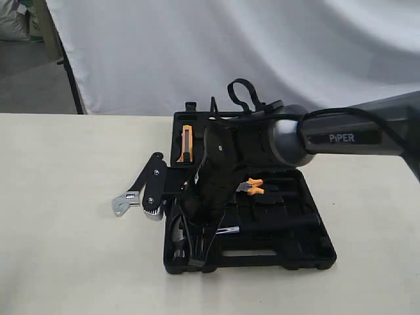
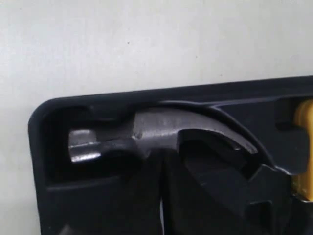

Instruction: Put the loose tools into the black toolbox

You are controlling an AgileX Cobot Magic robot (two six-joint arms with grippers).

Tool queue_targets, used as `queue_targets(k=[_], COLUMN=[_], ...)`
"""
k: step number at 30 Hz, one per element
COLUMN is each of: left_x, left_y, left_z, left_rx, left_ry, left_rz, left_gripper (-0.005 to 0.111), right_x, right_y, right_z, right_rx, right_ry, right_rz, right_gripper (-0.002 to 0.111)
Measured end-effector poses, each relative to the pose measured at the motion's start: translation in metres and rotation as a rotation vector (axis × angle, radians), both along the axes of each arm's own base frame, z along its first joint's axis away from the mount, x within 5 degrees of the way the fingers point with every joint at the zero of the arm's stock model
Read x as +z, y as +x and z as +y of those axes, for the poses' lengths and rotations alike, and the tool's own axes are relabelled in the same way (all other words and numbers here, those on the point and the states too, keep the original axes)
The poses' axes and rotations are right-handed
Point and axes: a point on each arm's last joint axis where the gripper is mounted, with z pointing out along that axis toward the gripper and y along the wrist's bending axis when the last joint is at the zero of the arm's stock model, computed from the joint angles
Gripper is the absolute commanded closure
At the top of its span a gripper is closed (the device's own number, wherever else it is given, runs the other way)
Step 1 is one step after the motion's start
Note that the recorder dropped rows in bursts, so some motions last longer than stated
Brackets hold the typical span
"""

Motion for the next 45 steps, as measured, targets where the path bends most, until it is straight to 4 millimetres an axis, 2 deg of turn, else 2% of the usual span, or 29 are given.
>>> queue_targets(k=[7, 13, 15, 21, 24, 27, 31, 34, 37, 39, 41, 45], left_x=[0.000, 0.000, 0.000, 0.000, 0.000, 0.000, 0.000, 0.000, 0.000, 0.000, 0.000, 0.000], left_y=[0.000, 0.000, 0.000, 0.000, 0.000, 0.000, 0.000, 0.000, 0.000, 0.000, 0.000, 0.000], left_z=[0.000, 0.000, 0.000, 0.000, 0.000, 0.000, 0.000, 0.000, 0.000, 0.000, 0.000, 0.000], left_rx=[0.000, 0.000, 0.000, 0.000, 0.000, 0.000, 0.000, 0.000, 0.000, 0.000, 0.000, 0.000], left_ry=[0.000, 0.000, 0.000, 0.000, 0.000, 0.000, 0.000, 0.000, 0.000, 0.000, 0.000, 0.000], left_rz=[0.000, 0.000, 0.000, 0.000, 0.000, 0.000, 0.000, 0.000, 0.000, 0.000, 0.000, 0.000], left_gripper=[0.106, 0.106, 0.106, 0.106, 0.106, 0.106, 0.106, 0.106, 0.106, 0.106, 0.106, 0.106], right_x=[0.001, 0.017, 0.029, 0.085, 0.099, 0.103, 0.092, 0.061, 0.016, 0.000, -0.012, -0.019], right_y=[0.000, -0.001, -0.004, -0.009, -0.010, -0.003, 0.014, 0.017, 0.004, -0.003, -0.004, -0.004], right_z=[0.000, -0.005, -0.009, -0.015, -0.019, -0.026, -0.052, -0.070, -0.081, -0.085, -0.087, -0.087], right_rx=[-0.007, -0.045, -0.060, -0.133, -0.166, -0.234, -0.375, -0.456, -0.491, -0.506, -0.492, -0.479], right_ry=[0.004, 0.003, 0.010, 0.134, 0.166, 0.181, 0.163, 0.106, 0.001, -0.031, -0.042, -0.051], right_rz=[-0.001, -0.030, -0.035, -0.106, -0.126, -0.119, -0.067, 0.034, 0.153, 0.196, 0.194, 0.194], right_gripper=[0.109, 0.109, 0.109, 0.109, 0.109, 0.109, 0.109, 0.109, 0.109, 0.109, 0.109, 0.109])
